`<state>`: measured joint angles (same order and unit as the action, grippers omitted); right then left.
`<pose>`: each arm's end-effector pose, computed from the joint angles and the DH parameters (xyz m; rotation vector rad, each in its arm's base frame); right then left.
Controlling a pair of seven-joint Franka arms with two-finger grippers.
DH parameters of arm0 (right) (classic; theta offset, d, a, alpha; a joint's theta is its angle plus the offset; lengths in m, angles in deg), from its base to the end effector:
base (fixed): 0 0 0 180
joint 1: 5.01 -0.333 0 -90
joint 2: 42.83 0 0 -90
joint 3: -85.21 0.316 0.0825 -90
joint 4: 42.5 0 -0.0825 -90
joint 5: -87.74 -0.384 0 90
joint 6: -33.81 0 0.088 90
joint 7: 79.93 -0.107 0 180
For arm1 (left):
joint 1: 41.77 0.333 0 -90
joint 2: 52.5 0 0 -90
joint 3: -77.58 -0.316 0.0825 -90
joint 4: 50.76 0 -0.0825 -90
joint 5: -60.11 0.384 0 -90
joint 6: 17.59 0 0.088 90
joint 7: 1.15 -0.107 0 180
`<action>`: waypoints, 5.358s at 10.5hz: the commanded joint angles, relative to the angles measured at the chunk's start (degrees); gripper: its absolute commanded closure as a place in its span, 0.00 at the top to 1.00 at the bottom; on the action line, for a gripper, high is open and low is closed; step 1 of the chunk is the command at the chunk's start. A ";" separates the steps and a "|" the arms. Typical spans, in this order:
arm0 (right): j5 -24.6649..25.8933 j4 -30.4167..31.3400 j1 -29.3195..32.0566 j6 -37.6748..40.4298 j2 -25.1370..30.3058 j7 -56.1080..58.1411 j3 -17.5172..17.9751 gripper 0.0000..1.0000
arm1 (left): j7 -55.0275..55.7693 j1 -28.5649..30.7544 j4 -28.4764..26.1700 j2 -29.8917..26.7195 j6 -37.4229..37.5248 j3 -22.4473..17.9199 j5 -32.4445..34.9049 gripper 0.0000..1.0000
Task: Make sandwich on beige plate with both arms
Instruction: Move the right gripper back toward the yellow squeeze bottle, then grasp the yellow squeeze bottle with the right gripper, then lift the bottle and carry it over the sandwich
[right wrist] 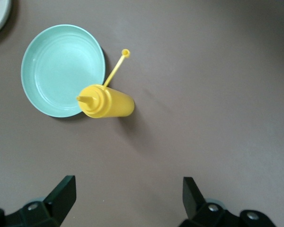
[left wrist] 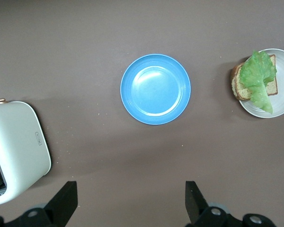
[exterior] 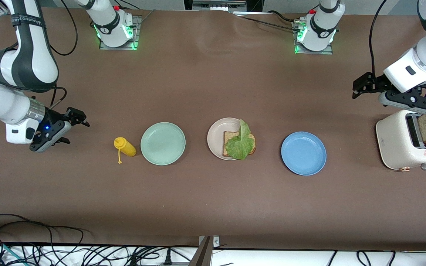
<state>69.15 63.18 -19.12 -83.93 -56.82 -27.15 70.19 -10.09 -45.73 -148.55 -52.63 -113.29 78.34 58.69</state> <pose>0.6163 0.0160 0.3976 -2.7238 -1.0830 -0.1197 0.5556 -0.0483 0.5698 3.0938 -0.3660 -0.0518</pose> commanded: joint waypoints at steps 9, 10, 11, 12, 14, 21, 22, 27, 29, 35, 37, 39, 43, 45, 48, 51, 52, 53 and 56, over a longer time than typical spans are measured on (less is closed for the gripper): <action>-31.13 2.35 1.90 -6.09 -14.12 45.11 -1.06 1.00 | 0.68 -0.79 0.58 -0.22 0.61 -0.23 -0.51 1.00; -33.33 1.83 1.55 -6.19 -15.35 46.79 -1.06 1.00 | 0.68 -0.88 0.58 -0.22 0.61 -0.23 -0.51 1.00; -34.48 1.82 1.20 -6.62 -16.06 47.41 -0.97 1.00 | 0.68 -0.88 0.58 -0.22 0.61 -0.23 -0.51 1.00; -34.67 1.82 0.93 -6.80 -16.06 47.51 -0.88 1.00 | 0.68 -0.88 0.58 -0.22 0.61 -0.23 -0.42 1.00; -35.11 1.82 0.40 -7.15 -16.59 48.73 -0.71 1.00 | 0.76 -0.88 0.58 -0.22 0.61 -0.23 -0.51 1.00; -40.99 0.59 -1.09 -7.86 -20.19 55.15 0.61 1.00 | 0.76 -0.97 0.67 -0.22 0.61 -0.06 -0.42 1.00; -41.09 0.24 -1.18 -7.86 -20.63 55.15 0.70 1.00 | 0.76 -0.97 0.67 -0.22 0.61 -0.06 -0.51 1.00; -41.18 -0.38 -1.53 -9.79 -21.34 55.07 1.93 0.79 | 0.59 -0.62 1.38 -0.04 0.61 0.38 -0.51 1.00; -41.18 -0.38 -1.53 -10.23 -21.34 54.80 2.28 0.37 | 0.67 -0.61 1.38 -0.04 0.61 0.30 -0.51 1.00; -35.94 -2.48 -2.85 -9.97 -19.76 45.01 2.72 0.07 | 0.76 -0.70 1.38 -0.13 0.70 0.38 -0.51 1.00; -29.25 -4.94 -3.73 -9.53 -18.44 36.03 2.90 0.07 | 0.76 -0.61 1.38 -0.13 0.96 0.47 -0.51 1.00; -25.55 -6.61 -4.61 -9.53 -17.74 29.96 3.69 0.08 | 0.76 -0.79 1.38 -0.13 0.96 0.47 -0.51 1.00; -12.91 -12.23 -7.68 -9.35 -16.94 10.30 6.04 0.10 | 0.76 -0.88 1.38 -0.13 0.96 0.65 -0.42 1.00; -4.57 -13.99 -8.82 -9.26 -16.86 -3.75 9.12 0.10 | 0.68 -0.88 1.38 -0.13 1.05 0.65 -0.51 1.00; 8.10 -17.86 -13.55 -5.49 -16.68 -22.67 11.33 0.10 | 0.68 -0.88 1.38 -0.13 1.05 0.65 -0.51 1.00; 9.62 -18.83 -25.91 -5.40 -17.55 -31.48 4.43 0.10 | 0.68 -0.88 1.38 -0.13 1.14 0.65 -0.51 1.00; 9.62 -20.57 -29.36 -4.00 -18.86 -33.77 2.22 0.10 | 0.68 -0.88 1.38 -0.13 1.05 0.65 -0.51 1.00; 9.63 -23.46 -33.57 -1.55 -20.88 -36.66 -1.11 0.10 | 0.59 -0.88 1.38 -0.13 1.14 0.56 -0.51 1.00; 9.63 -30.68 -41.42 3.82 -27.12 -42.30 -6.94 0.10 | 0.59 -0.88 1.38 -0.13 1.05 0.56 -0.51 1.00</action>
<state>77.76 38.56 -57.89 -83.11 -79.34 -66.75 66.24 -10.08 -46.44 -148.00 -52.65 -113.22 79.04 58.69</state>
